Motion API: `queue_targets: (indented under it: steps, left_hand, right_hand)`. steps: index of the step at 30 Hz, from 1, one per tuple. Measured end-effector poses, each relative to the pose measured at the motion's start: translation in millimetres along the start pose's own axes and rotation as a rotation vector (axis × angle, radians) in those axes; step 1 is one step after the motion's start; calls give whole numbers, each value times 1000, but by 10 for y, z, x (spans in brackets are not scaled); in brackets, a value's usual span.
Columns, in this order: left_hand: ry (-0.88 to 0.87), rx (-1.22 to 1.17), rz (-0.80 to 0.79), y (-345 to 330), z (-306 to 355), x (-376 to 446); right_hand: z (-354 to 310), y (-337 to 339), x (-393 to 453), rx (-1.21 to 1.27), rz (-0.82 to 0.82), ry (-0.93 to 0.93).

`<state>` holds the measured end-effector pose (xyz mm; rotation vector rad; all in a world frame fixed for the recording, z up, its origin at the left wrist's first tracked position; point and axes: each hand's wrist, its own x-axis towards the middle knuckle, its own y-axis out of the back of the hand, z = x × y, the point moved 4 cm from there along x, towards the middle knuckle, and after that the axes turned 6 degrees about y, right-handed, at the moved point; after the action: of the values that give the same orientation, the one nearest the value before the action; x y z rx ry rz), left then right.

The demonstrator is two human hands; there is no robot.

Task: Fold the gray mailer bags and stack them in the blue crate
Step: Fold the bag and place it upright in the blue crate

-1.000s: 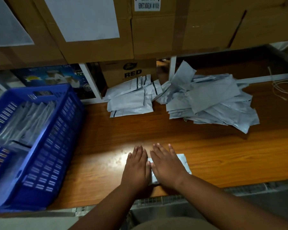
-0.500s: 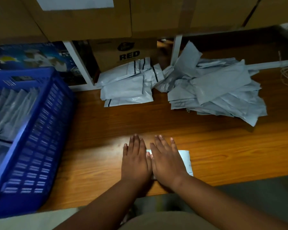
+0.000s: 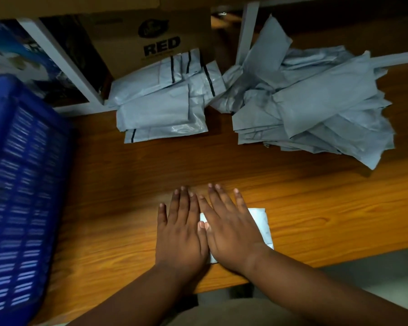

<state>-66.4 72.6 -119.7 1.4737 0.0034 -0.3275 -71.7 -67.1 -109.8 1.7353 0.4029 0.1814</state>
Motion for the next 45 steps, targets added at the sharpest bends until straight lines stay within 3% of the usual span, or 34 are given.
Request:
queue_targets:
  steps: [10,15,18,25,45]
  left_hand:
    - [15,-27,24,-3,-1,-2]
    - [90,22,-28,45,13,-7]
    - [148,30,30,209,135,-27]
    - [-123,-87,54,187,544,-31]
    - [-158,-64,27,11,548,-10]
  right_hand:
    - [-3,17,15,4,-6,27]
    - [10,96,-15,13,-9,41]
    - [63,152,-114,-11,31,57]
    - [282,197,-354,-52,62,2]
    - [442,42,-308,-3,-41,33]
